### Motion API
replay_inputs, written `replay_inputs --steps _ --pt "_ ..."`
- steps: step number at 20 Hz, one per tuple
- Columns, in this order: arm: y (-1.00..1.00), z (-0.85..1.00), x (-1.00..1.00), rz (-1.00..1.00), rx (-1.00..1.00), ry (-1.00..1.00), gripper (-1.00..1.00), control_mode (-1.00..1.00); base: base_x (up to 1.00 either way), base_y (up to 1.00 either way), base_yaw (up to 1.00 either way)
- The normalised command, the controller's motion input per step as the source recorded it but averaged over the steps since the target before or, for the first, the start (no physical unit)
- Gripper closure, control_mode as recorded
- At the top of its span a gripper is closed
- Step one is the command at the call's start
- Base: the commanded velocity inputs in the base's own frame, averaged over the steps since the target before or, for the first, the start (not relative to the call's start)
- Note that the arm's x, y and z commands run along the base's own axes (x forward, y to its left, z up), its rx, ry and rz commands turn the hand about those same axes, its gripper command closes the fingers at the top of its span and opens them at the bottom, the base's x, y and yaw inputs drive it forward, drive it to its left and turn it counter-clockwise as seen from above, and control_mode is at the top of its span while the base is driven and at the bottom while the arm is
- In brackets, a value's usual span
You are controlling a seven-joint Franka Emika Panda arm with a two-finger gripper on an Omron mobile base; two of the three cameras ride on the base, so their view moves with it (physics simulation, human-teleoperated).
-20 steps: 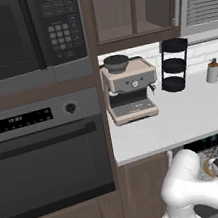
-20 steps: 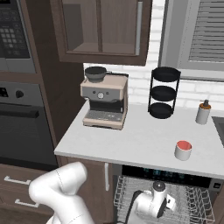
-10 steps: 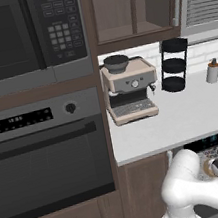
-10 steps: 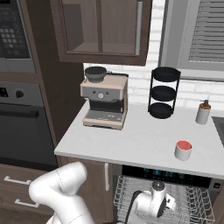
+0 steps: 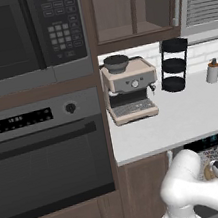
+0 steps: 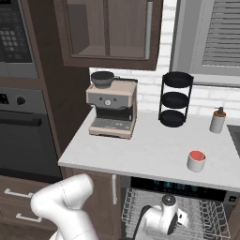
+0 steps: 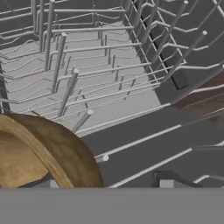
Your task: Pick up the cup and bowl from the counter, place them in the dishwasher, and close the dishwasher door.
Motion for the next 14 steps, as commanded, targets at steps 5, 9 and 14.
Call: replay_inputs --steps 5,9,14 --pt "0.00 0.27 -0.18 0.00 0.00 -0.09 -1.00 -1.00 0.00 0.00 0.00" --pt "0.00 0.68 -0.12 0.00 0.04 -0.15 -1.00 -1.00 0.00 0.00 0.00" --pt "-0.10 0.81 -0.01 0.00 0.09 -0.11 -1.00 -1.00 0.00 0.00 0.00"
